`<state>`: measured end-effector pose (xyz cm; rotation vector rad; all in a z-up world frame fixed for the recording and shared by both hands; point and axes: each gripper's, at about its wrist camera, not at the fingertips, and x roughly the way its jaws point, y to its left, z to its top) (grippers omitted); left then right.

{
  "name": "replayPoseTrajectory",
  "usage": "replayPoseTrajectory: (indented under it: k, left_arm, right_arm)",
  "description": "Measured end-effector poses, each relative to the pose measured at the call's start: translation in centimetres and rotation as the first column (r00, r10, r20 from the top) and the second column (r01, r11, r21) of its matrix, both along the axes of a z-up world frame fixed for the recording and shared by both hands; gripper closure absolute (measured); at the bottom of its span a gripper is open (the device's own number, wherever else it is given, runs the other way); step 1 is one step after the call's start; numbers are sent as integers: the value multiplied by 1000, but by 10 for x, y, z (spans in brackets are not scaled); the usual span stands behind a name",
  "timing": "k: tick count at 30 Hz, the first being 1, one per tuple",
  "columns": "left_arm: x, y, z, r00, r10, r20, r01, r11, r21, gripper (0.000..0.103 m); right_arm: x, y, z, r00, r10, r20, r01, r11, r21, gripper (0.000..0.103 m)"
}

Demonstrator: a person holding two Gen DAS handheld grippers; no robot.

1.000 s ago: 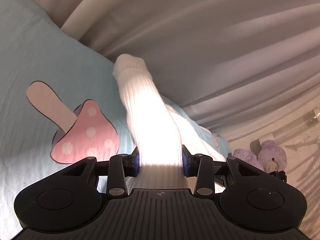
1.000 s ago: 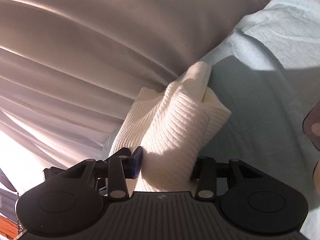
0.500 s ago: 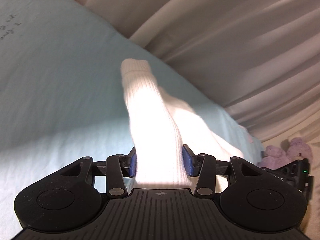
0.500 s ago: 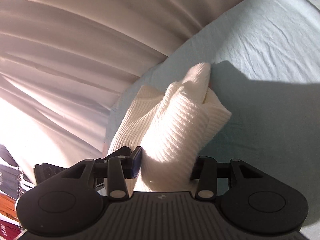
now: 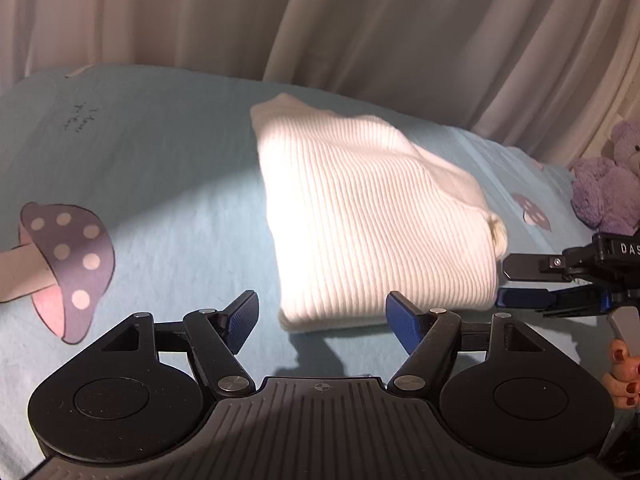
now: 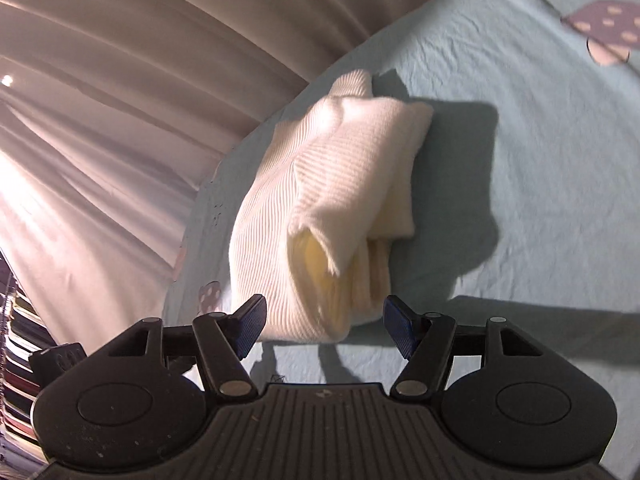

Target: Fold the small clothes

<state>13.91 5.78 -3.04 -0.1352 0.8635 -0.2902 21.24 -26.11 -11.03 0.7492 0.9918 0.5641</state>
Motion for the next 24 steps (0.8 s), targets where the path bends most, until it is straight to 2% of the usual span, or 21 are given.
replayPoseTrajectory:
  k: [1, 2, 3, 4, 5, 7, 8, 10, 11, 14, 16, 18, 20, 22, 24]
  left_arm:
    - [2, -5, -6, 1000, -1, -18, 1, 1000, 20, 27]
    - [4, -10, -12, 1000, 1, -28, 0, 999, 41, 27]
    - [4, -11, -16, 999, 6, -34, -4, 998, 57, 28]
    - [6, -12, -18, 999, 16, -40, -14, 998, 62, 29]
    - [8, -12, -20, 999, 28, -45, -25, 998, 51, 30]
    - [10, -9, -17, 997, 48, -55, -48, 999, 1, 33]
    - [10, -7, -16, 997, 53, -60, -55, 998, -38, 33]
    - [9, 1, -12, 995, 49, -88, -58, 993, -100, 33]
    - [8, 5, -10, 993, 51, -109, -64, 991, -120, 33]
    - [6, 21, 3, 987, 75, -140, -97, 982, -160, 31]
    - [8, 35, 13, 986, 113, -126, -136, 973, -188, 27]
    - [19, 43, 22, 976, 194, -93, -210, 957, -199, 26]
    - [40, 43, 26, 951, 303, -70, -310, 934, -176, 26]
    - [63, 38, 27, 900, 434, -36, -434, 885, -170, 23]
    - [89, 27, 25, 858, 513, -7, -508, 847, -157, 22]
  right_arm:
    - [-2, 6, -1, 1000, 1, -17, 0, 1000, 1, 39]
    - [-3, 13, -2, 1000, 1, -19, -1, 1000, -10, 47]
    - [0, 19, -2, 1000, -4, -14, 3, 999, -40, 69]
    - [2, 24, -1, 1000, -9, -13, 8, 998, -64, 81]
    - [2, 22, 0, 1000, -25, -14, 25, 999, -28, 84]
    - [0, 8, -3, 997, -68, -24, 70, 992, 108, 85]
    - [-1, 3, -4, 996, -87, -25, 89, 991, 95, 85]
    - [-1, -1, -4, 994, -112, -16, 111, 991, -69, 85]
    - [-3, -4, -3, 993, -116, -6, 115, 988, -102, 84]
    - [-6, -21, 12, 987, -158, 31, 161, 972, -173, 70]
    - [-3, -27, 31, 974, -199, 110, 221, 941, -257, 68]
    - [7, -18, 49, 961, -193, 199, 241, 935, -259, 67]
    - [25, 11, 65, 951, -145, 273, 219, 939, -266, 66]
    - [54, 54, 71, 939, -79, 336, 175, 948, -265, 58]
    - [85, 92, 68, 939, -37, 343, 159, 929, -335, 58]
